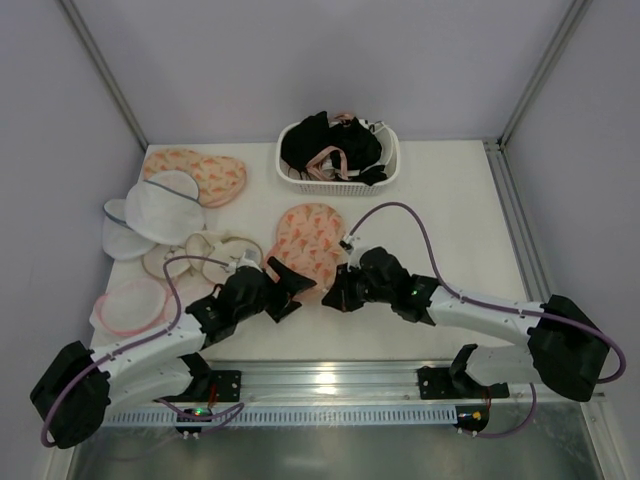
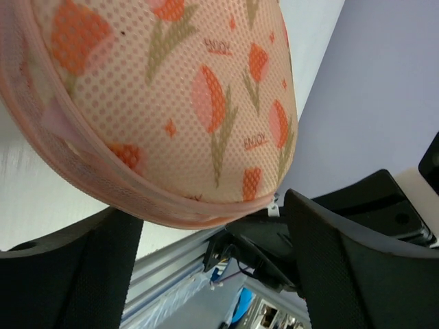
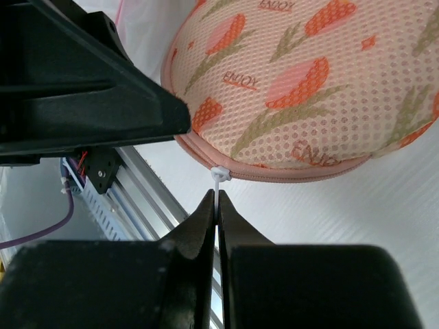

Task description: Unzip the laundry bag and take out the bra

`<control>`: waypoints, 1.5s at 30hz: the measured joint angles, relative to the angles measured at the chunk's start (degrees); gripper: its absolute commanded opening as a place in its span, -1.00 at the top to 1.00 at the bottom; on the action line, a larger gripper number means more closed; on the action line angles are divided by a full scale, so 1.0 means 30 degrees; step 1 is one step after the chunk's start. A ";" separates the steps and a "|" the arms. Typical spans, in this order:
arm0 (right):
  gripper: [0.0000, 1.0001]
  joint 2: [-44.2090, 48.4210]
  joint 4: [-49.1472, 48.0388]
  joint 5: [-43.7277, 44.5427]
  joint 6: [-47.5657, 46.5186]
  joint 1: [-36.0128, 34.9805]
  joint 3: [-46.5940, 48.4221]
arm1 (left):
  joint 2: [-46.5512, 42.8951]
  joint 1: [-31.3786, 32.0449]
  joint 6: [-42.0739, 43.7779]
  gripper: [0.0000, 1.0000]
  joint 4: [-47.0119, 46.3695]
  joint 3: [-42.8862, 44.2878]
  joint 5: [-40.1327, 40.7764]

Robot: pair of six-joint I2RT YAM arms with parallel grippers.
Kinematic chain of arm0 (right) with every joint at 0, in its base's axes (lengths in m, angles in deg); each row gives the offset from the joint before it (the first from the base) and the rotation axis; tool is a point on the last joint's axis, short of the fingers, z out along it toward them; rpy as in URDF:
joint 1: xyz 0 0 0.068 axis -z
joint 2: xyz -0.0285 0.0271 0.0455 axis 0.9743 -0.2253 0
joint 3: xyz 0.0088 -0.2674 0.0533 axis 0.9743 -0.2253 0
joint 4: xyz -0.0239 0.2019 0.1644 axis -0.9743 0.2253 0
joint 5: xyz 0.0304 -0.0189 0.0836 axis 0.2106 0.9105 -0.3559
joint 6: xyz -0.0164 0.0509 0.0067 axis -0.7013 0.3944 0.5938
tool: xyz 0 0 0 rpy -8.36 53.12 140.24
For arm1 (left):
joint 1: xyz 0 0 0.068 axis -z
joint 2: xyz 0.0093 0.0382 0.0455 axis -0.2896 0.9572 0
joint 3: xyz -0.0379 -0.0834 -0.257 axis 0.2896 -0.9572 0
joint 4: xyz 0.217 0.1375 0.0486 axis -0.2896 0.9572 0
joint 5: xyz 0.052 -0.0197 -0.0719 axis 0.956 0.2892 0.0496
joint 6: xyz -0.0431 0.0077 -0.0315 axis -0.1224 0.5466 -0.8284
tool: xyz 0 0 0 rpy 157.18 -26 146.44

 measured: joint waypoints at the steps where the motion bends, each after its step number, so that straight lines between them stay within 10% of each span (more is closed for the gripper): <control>1: 0.93 0.0211 -0.0044 -0.0044 0.0000 0.0007 -0.0102 | 0.0095 0.0000 -0.0029 -0.41 -0.0197 -0.0036 0.0270; 12: 0.93 0.1501 0.0648 0.0080 -0.0328 -0.0036 -0.0605 | 0.2237 0.0007 -0.0364 0.89 -0.2579 -0.0240 0.1698; 27: 0.93 0.1239 0.6732 0.4065 -0.0517 -0.0503 0.0947 | 0.2914 0.0073 -0.0066 1.00 -0.2769 -0.0153 0.1996; 31: 0.93 0.1341 0.7839 0.5013 -0.0510 -0.0495 0.0947 | 0.3322 0.0073 -0.0036 0.58 -0.2790 -0.0073 0.1931; 37: 0.92 0.1341 0.9420 0.6768 -0.0510 -0.0495 0.0998 | 0.3526 0.0073 0.0663 -0.85 -0.2943 0.0350 0.1712; 43: 0.91 0.1661 1.1635 0.9107 -0.0197 -0.0488 0.1413 | 0.3169 0.0073 0.1005 -0.99 -0.2761 0.0670 0.1705; 45: 0.47 0.1923 1.2553 1.0091 0.0248 -0.0488 0.1683 | 0.2769 0.0073 0.1122 -0.99 -0.2448 0.0678 0.1719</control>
